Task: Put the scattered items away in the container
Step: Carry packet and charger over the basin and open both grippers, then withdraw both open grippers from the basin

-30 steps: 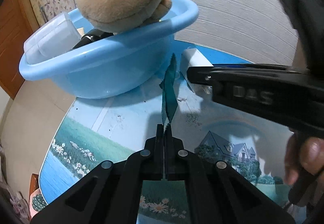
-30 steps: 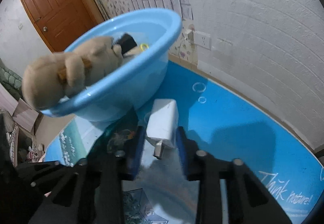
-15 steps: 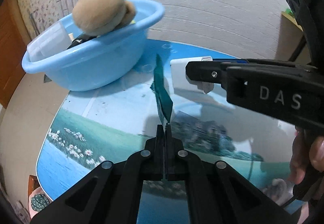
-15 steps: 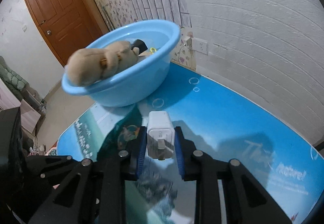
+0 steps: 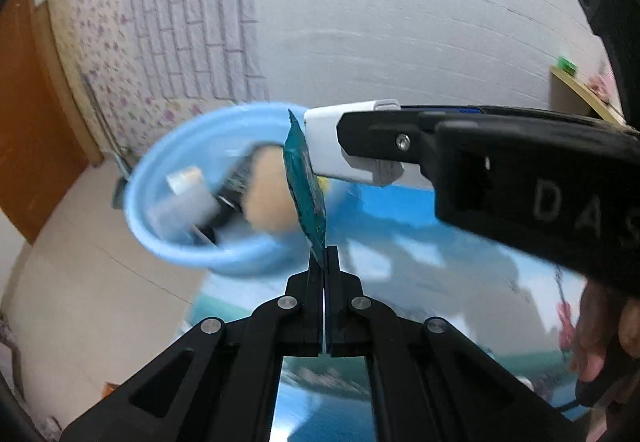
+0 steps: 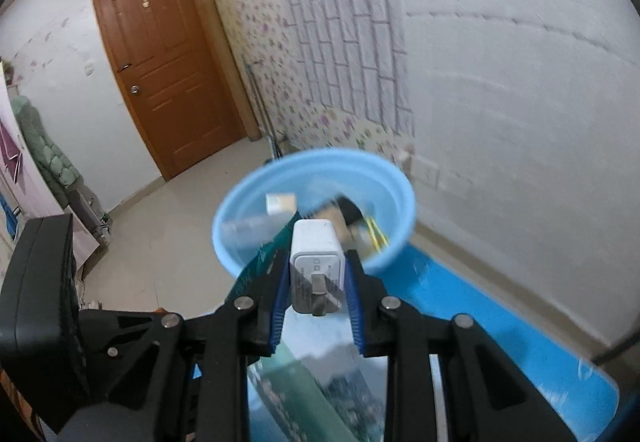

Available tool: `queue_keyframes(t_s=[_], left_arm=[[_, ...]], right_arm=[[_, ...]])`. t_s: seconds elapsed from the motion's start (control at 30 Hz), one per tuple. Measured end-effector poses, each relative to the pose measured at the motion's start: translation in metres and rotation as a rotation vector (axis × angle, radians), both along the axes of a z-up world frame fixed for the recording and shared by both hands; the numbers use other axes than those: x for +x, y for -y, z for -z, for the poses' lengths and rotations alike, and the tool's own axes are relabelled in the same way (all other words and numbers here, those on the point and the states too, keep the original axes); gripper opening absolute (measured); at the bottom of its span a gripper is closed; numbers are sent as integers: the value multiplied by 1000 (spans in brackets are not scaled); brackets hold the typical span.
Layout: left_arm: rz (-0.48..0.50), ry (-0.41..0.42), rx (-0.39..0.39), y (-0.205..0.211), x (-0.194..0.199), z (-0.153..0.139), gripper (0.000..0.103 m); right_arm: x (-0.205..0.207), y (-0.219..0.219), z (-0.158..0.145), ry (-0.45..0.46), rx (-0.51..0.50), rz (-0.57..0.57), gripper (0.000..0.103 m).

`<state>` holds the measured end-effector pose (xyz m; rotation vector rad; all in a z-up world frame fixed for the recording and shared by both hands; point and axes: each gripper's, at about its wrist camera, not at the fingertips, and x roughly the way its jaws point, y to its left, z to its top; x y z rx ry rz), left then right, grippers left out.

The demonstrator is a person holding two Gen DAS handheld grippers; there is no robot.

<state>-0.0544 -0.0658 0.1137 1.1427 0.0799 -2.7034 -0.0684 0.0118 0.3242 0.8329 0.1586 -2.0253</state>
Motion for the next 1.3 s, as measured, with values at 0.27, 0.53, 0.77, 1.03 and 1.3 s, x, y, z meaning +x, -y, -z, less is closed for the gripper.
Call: queue_keyframes(t_s=[0.27,0.53,0.77,1.03,1.3], left_arm=[[-84,7,-126,54,-54,-4,0],[-106,65,-120,74,-56,19,0],[-106,61,-129,75,-64,10,0],[-113,55,-132,66,-51,1,0],[-121,38,-149,52,-38,-20,1]], right_arm=[[-27,63,2,13,13,-31,26],[-50,82,36,88,39,-20,26],[-55,77,37,101,4,3,44],[-53,56,16,79,-56,53,48],[-25,18,-3,45,-84,67,48]])
